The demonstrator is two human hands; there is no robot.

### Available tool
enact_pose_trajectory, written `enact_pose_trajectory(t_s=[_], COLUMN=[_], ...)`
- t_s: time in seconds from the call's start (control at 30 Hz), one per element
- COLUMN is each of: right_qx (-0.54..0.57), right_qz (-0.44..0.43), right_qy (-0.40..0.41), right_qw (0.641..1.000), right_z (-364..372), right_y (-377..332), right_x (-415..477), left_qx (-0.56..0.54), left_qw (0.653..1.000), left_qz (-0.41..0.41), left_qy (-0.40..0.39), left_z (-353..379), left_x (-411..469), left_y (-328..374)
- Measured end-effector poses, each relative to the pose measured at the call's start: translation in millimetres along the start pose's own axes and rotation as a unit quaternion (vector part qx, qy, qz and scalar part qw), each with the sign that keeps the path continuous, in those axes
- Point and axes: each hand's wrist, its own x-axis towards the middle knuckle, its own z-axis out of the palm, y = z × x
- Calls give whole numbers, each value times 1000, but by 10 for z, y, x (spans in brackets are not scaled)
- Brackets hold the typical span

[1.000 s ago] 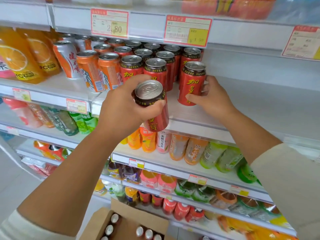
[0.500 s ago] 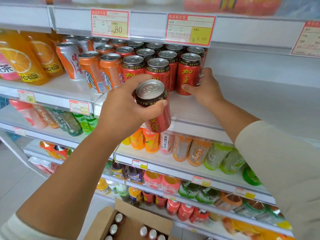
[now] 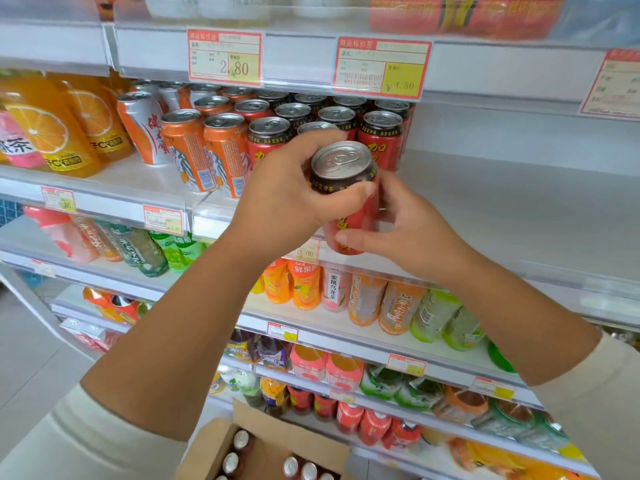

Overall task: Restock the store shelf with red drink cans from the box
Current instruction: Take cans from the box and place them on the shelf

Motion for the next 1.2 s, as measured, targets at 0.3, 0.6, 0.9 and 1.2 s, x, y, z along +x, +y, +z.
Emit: enact_pose_trajectory(t_s=[0.3,0.6,0.9,1.2], right_qx=[1,-71,-129,-61], right_qz=[51,83,92,-82], right_qy=[135,142,161,376], right_qw=[990,984,974,921], right_z=[-180,-169,-125,254], right_y=[247,325,447,148], right_x=[258,456,505,-230], left_qx=[234,306,268,209], left_qw=[970,949,960,973], left_qz=[-53,62,67,41], left_qy=[-49,38,40,91], left_z=[-31,100,106,-157], left_x=[-225,-349,-346,-939], left_y=[-663,-1145,-1201,-1058])
